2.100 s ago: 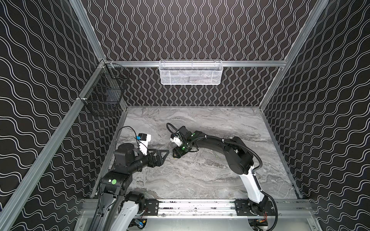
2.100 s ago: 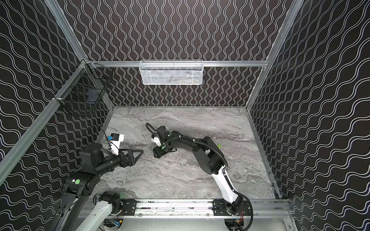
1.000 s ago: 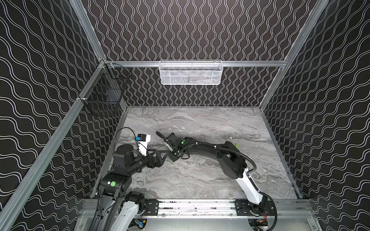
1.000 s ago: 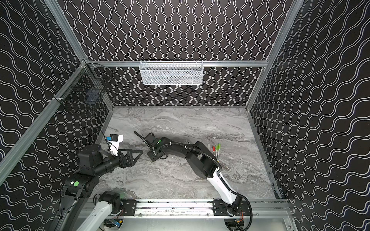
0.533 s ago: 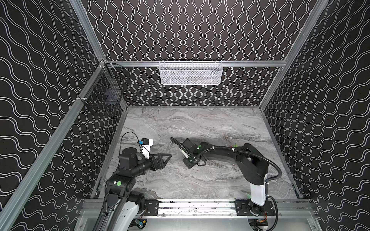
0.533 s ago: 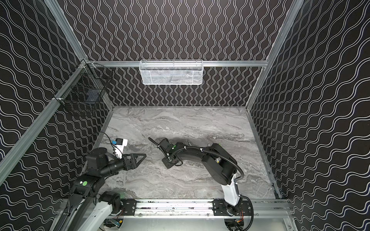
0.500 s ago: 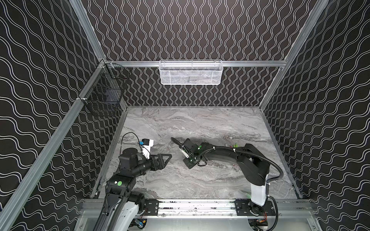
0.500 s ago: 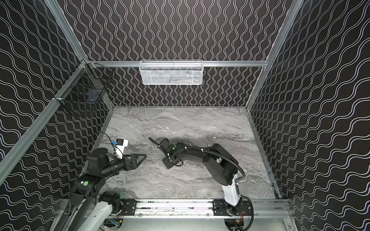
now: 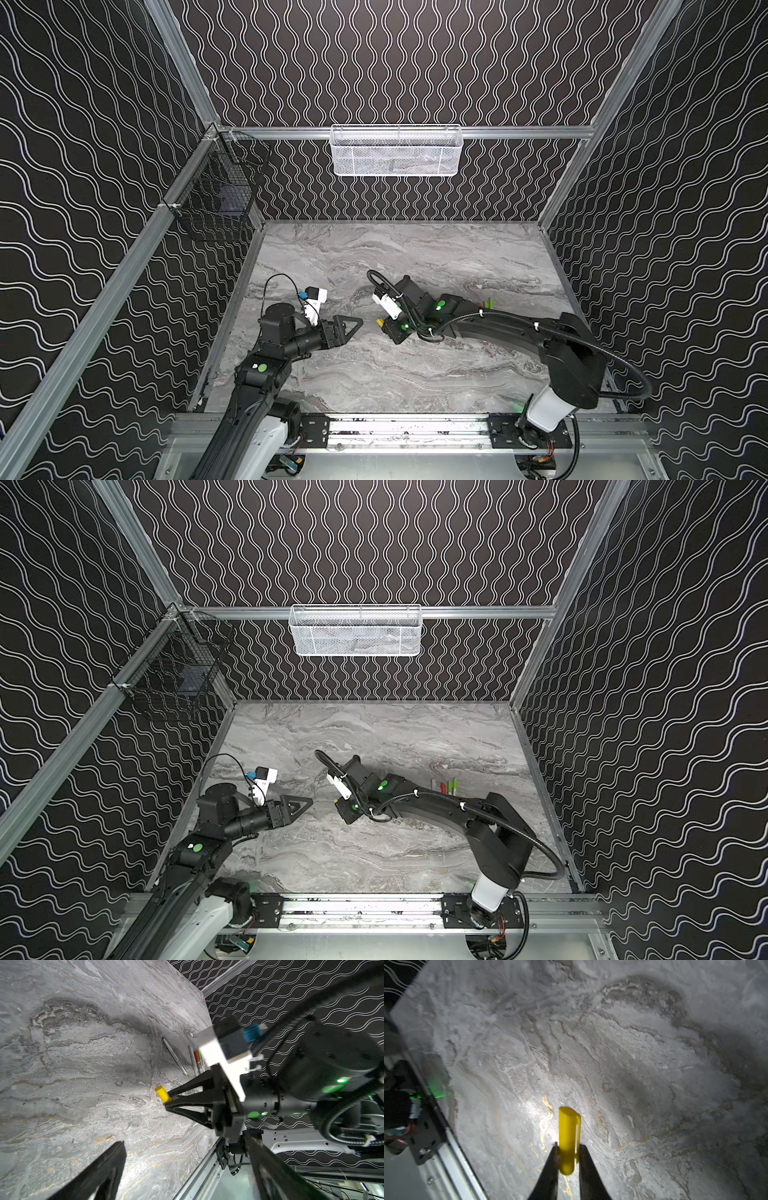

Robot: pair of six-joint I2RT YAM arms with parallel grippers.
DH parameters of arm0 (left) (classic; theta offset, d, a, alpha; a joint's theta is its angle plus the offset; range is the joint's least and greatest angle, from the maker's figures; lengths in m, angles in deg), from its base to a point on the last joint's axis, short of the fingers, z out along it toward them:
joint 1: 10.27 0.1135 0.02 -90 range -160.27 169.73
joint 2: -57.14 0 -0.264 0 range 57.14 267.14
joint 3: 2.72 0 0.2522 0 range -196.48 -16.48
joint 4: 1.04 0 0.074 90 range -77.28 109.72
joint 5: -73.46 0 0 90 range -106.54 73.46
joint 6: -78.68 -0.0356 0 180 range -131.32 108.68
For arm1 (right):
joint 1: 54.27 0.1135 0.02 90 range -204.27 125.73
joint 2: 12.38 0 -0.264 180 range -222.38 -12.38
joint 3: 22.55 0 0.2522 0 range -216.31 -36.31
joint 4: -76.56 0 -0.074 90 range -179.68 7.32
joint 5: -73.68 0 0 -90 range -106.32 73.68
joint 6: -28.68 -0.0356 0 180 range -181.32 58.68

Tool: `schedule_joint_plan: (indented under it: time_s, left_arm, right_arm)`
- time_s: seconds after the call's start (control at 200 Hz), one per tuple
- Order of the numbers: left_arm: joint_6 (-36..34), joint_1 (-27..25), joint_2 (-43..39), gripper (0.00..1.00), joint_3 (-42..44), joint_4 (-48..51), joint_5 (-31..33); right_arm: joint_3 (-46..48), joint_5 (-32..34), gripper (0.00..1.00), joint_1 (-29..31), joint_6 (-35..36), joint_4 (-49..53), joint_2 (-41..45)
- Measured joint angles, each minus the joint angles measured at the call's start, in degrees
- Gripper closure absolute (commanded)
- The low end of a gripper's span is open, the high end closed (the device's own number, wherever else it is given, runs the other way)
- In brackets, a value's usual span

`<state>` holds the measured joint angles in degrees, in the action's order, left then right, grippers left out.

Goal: Insert the pens into the pen caps
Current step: 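Lift the yellow cap toward the left gripper with the right gripper, then close the left gripper on the yellow cap while the right gripper releases and withdraws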

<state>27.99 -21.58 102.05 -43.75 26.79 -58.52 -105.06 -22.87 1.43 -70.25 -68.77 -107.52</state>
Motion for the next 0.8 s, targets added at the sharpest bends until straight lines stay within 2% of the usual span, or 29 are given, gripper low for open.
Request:
schedule_joint_plan:
  time_s: [0.135,0.24,0.475,0.596,0.796]
  left_arm:
    - [0.92,0.00,1.84,0.06,0.39,-2.58,-0.90]
    - [0.98,-0.07,3.02,0.11,0.74,-4.20,-1.70]
    - [1.92,-0.07,4.57,0.30,1.42,-7.69,-3.52]
    - [2.49,-0.07,4.55,0.45,1.46,-8.85,-4.31]
    - [2.51,-0.07,4.35,0.65,1.60,-9.31,-4.70]
  right_arm:
    - [-0.11,-2.36,0.80,1.27,0.52,-0.87,3.02]
    - [-1.55,-2.97,0.80,2.75,0.63,-1.01,3.41]
    - [-4.57,-2.93,0.80,5.53,0.83,-1.01,2.84]
    - [-5.97,-2.49,0.80,6.38,0.81,-1.01,2.34]
    - [-7.30,-2.54,0.80,7.52,0.79,-1.03,1.51]
